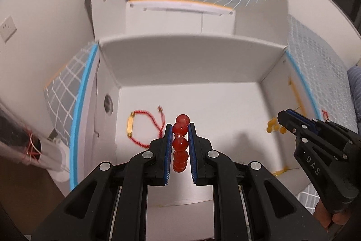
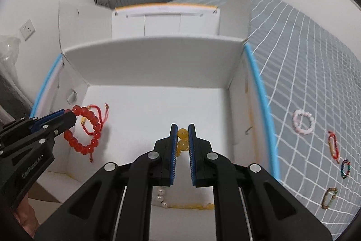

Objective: Organize jewelry
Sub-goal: 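Lower both items into the white box and open both tools, then move both tools back to the bed toward the pink-white bead bracelet, then grasp the pink-white bead bracelet with left tool while right tool grasps multicolour bead bracelet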

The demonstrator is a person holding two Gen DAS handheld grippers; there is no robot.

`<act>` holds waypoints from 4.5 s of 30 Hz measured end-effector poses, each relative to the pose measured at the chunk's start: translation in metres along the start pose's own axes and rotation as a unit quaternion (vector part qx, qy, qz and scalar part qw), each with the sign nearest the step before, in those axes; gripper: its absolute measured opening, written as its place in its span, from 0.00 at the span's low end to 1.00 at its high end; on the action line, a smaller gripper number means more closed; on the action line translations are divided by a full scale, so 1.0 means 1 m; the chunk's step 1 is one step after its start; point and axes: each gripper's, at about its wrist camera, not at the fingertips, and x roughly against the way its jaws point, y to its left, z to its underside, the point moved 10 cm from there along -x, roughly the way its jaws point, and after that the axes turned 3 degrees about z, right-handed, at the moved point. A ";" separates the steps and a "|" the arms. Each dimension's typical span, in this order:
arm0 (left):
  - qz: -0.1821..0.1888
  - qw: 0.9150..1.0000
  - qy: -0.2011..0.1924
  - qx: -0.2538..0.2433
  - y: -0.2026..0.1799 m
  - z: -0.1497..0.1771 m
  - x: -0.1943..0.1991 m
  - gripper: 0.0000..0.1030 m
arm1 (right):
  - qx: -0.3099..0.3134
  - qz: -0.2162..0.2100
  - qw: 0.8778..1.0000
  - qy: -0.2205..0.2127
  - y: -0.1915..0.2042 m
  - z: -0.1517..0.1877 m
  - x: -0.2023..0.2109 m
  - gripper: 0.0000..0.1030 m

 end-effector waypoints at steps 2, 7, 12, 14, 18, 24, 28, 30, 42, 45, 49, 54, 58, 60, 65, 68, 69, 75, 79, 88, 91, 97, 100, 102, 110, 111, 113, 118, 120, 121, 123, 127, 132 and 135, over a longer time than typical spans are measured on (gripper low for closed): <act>-0.001 1.000 0.012 0.004 0.005 0.005 -0.009 0.13 | 0.003 0.005 1.000 0.012 0.001 0.002 -0.012 0.09; -0.003 0.999 0.032 0.011 0.013 0.014 -0.025 0.13 | 0.005 0.011 0.999 0.051 0.002 0.015 -0.034 0.09; -0.007 0.999 0.039 0.013 0.018 0.017 -0.029 0.13 | 0.005 0.013 0.998 0.058 0.002 0.016 -0.038 0.09; -0.005 0.999 0.039 0.014 0.021 0.016 -0.029 0.14 | 0.004 0.013 0.998 0.062 0.002 0.018 -0.038 0.09; -0.014 0.999 0.032 0.015 0.023 0.012 -0.024 0.15 | -0.001 0.013 0.998 0.057 0.001 0.015 -0.036 0.15; -0.021 1.000 0.008 0.017 0.023 0.004 -0.004 0.49 | -0.002 0.014 0.999 0.030 0.001 0.007 -0.022 0.40; -0.019 1.000 -0.014 0.020 0.018 -0.006 0.011 0.72 | -0.008 0.013 1.000 -0.003 -0.007 -0.006 0.001 0.59; -0.016 0.999 -0.028 0.022 0.013 -0.012 0.020 0.78 | -0.012 0.013 1.000 -0.021 -0.014 -0.012 0.014 0.65; 0.013 0.996 -0.086 -0.024 -0.064 -0.047 0.048 0.94 | -0.065 0.073 0.989 -0.107 -0.109 -0.026 0.087 0.91; 0.027 0.995 -0.089 -0.039 -0.091 -0.053 0.047 0.95 | -0.086 0.092 0.986 -0.111 -0.144 -0.019 0.097 0.91; 0.049 0.993 -0.086 -0.064 -0.133 -0.056 0.040 0.94 | -0.111 0.119 0.981 -0.108 -0.188 -0.008 0.105 0.91; 0.078 0.989 -0.079 -0.098 -0.193 -0.059 0.027 0.94 | -0.146 0.153 0.973 -0.098 -0.252 0.015 0.113 0.91; 0.099 0.985 -0.069 -0.127 -0.245 -0.057 0.016 0.94 | -0.174 0.175 0.965 -0.087 -0.299 0.032 0.115 0.91; 0.107 0.982 -0.067 -0.144 -0.268 -0.054 0.011 0.94 | -0.189 0.183 0.961 -0.080 -0.322 0.043 0.114 0.91; 0.128 0.977 -0.046 -0.164 -0.318 -0.043 -0.008 0.94 | -0.218 0.199 0.953 -0.063 -0.366 0.071 0.109 0.91; 0.134 0.974 -0.035 -0.181 -0.346 -0.035 -0.024 0.94 | -0.234 0.205 0.949 -0.052 -0.390 0.087 0.103 0.91; 0.135 0.973 -0.029 -0.186 -0.355 -0.033 -0.030 0.94 | -0.241 0.207 0.947 -0.047 -0.400 0.094 0.100 0.91; 0.153 0.969 -0.012 -0.195 -0.390 -0.023 -0.066 0.94 | -0.261 0.208 0.942 -0.027 -0.433 0.115 0.080 0.89; 0.151 0.968 0.000 -0.200 -0.403 -0.016 -0.096 0.94 | -0.275 0.202 0.940 -0.012 -0.451 0.129 0.063 0.85; 0.147 0.967 0.014 -0.208 -0.412 -0.013 -0.151 0.94 | -0.301 0.185 0.935 0.043 -0.469 0.162 0.014 0.67; 0.141 0.968 0.027 -0.205 -0.410 -0.012 -0.168 0.94 | -0.306 0.183 0.932 0.059 -0.471 0.170 0.003 0.61; 0.129 0.966 0.027 -0.221 -0.412 -0.009 -0.185 0.94 | -0.320 0.183 0.926 0.081 -0.477 0.181 -0.011 0.48; 0.128 0.966 0.024 -0.222 -0.414 -0.009 -0.187 0.88 | -0.330 0.179 0.922 0.092 -0.480 0.186 -0.018 0.35; 0.128 0.966 0.029 -0.224 -0.414 -0.007 -0.188 0.71 | -0.332 0.181 0.920 0.099 -0.482 0.188 -0.021 0.30; 0.123 0.967 0.056 -0.218 -0.407 -0.005 -0.197 0.12 | -0.337 0.176 0.919 0.102 -0.480 0.189 -0.025 0.13; 0.124 0.967 0.059 -0.217 -0.407 -0.005 -0.197 0.09 | -0.339 0.174 0.919 0.102 -0.479 0.189 -0.026 0.11; 0.126 0.967 0.062 -0.214 -0.406 -0.005 -0.195 0.09 | -0.346 0.172 0.917 0.100 -0.481 0.190 -0.027 0.10; 0.128 0.967 0.056 -0.213 -0.406 -0.005 -0.185 0.09 | -0.356 0.164 0.915 0.094 -0.487 0.191 -0.024 0.09; 0.128 0.967 0.051 -0.214 -0.405 -0.007 -0.179 0.09 | -0.358 0.164 0.915 0.092 -0.490 0.191 -0.022 0.09; 0.128 0.967 0.050 -0.214 -0.407 -0.009 -0.177 0.09 | -0.358 0.165 0.915 0.089 -0.489 0.190 -0.021 0.09; 0.129 0.968 0.048 -0.212 -0.406 -0.010 -0.171 0.09 | -0.358 0.165 0.915 0.087 -0.487 0.187 -0.019 0.09; 0.135 0.968 0.046 -0.206 -0.403 -0.010 -0.158 0.09 | -0.358 0.163 0.916 0.079 -0.484 0.184 -0.014 0.09; 0.143 0.968 0.046 -0.201 -0.404 -0.008 -0.144 0.09 | -0.356 0.161 0.918 0.065 -0.479 0.179 -0.004 0.09; 0.145 0.968 0.044 -0.203 -0.404 -0.008 -0.135 0.09 | -0.353 0.159 0.920 0.057 -0.478 0.174 0.002 0.09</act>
